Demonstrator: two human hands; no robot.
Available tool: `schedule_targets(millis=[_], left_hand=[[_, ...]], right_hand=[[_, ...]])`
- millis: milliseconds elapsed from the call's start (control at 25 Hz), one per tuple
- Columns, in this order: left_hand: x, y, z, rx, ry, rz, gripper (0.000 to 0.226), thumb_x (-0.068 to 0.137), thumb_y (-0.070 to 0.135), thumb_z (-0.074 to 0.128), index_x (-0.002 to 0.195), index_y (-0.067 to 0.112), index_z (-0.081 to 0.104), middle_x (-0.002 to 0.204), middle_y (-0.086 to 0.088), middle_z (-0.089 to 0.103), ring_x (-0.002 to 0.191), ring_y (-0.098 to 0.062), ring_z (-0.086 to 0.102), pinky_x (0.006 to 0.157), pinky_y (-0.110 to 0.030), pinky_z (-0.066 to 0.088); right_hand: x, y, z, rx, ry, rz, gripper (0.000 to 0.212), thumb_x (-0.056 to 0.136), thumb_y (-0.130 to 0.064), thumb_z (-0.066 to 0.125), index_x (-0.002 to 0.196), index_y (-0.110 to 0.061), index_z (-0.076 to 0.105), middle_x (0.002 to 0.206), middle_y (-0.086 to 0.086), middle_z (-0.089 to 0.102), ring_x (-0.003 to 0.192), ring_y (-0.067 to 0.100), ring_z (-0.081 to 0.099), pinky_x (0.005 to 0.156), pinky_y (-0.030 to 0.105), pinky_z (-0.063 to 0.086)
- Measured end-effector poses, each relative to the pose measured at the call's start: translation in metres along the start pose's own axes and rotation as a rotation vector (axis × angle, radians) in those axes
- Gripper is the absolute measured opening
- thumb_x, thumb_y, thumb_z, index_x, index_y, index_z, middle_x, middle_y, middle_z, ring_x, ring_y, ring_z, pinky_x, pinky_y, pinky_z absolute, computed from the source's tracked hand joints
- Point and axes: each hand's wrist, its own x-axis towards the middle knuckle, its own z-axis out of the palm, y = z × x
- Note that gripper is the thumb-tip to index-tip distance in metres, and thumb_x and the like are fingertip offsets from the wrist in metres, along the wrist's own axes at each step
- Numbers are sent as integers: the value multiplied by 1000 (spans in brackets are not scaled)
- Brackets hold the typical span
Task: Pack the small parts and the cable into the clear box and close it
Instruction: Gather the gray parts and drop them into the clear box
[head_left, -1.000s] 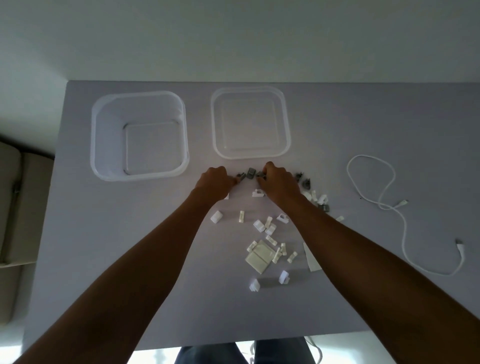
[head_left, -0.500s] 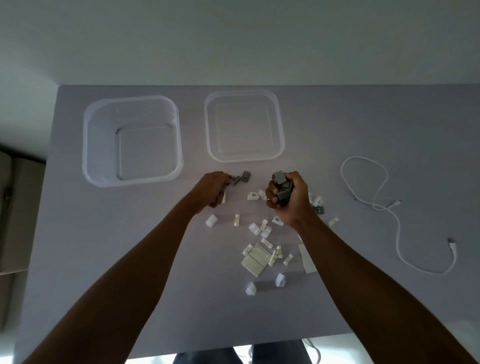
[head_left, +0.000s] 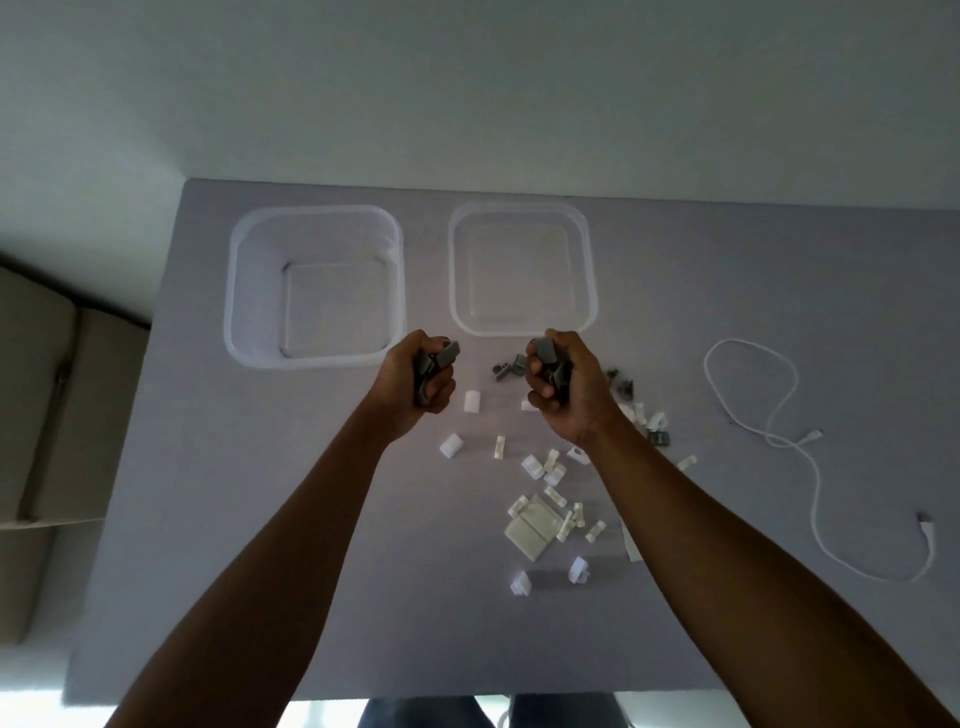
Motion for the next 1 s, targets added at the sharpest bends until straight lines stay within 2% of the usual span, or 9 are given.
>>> schedule_targets(millis=[160, 280, 400, 560, 680, 800, 840, 920, 1000], left_hand=[[-23, 43, -48, 386, 414, 189, 30, 87, 20, 39, 57, 13, 42, 41, -3, 40, 35, -14, 32, 40, -22, 27], [-32, 71, -99, 832, 672, 246, 32, 87, 26, 44, 61, 8, 49, 49, 2, 48, 43, -12, 43, 44, -24, 35], [-25, 79, -129, 1224, 622, 198, 39, 85, 35, 38, 73, 2, 56, 68, -7, 58, 64, -26, 55, 57, -35, 43], [-20, 75, -136, 1201, 644, 78, 37, 98, 36, 39, 88, 7, 60, 82, -13, 68, 77, -32, 66, 74, -44, 56], [-31, 65, -128, 1154, 572, 114, 17, 90, 21, 62, 85, 8, 51, 73, -14, 62, 60, -31, 64, 57, -40, 53], [-31, 41, -135, 1130, 344, 19, 38, 61, -3, 82, 74, 6, 47, 63, -12, 48, 42, -26, 49, 43, -26, 36], [-37, 37, -125, 1127, 344, -45, 30, 71, 5, 77, 72, 9, 47, 63, -9, 48, 46, -24, 49, 44, -27, 35], [-42, 19, -113, 1296, 445, 56, 28, 94, 21, 48, 70, 13, 38, 66, -4, 44, 55, -22, 45, 50, -32, 33], [-46, -4, -110, 1482, 284, 43, 26, 95, 25, 31, 73, 11, 36, 68, -3, 38, 63, -27, 46, 55, -33, 29]], right_hand=[[22, 9, 63, -398, -16, -30, 31, 93, -29, 62, 85, -1, 69, 60, 7, 48, 44, 14, 37, 45, 24, 26], [43, 19, 127, -862, -102, -222, 39, 92, -31, 65, 81, 7, 68, 55, 9, 55, 43, 16, 48, 45, 28, 38], [65, 32, 173, -1407, -179, -360, 42, 93, -36, 59, 68, -2, 59, 59, 10, 62, 54, 22, 63, 56, 35, 50], [78, 38, 188, -1835, -176, -179, 31, 91, -30, 57, 67, -13, 47, 66, 6, 55, 61, 26, 58, 54, 29, 40], [69, 35, 177, -1877, -178, -89, 27, 90, -30, 57, 70, -13, 50, 69, 7, 59, 64, 26, 63, 61, 31, 49], [56, 35, 161, -1847, -160, -23, 30, 88, -30, 59, 66, -11, 50, 67, 8, 60, 62, 26, 63, 59, 31, 47], [51, 35, 157, -1838, -155, 4, 31, 87, -29, 60, 65, -11, 49, 67, 8, 60, 62, 27, 63, 58, 30, 45], [40, 35, 148, -1846, -142, 64, 31, 87, -28, 61, 66, -11, 48, 68, 8, 59, 61, 25, 61, 57, 28, 42], [30, 36, 139, -1902, -136, 145, 28, 88, -28, 61, 70, -12, 47, 71, 6, 56, 59, 21, 55, 54, 27, 39]])
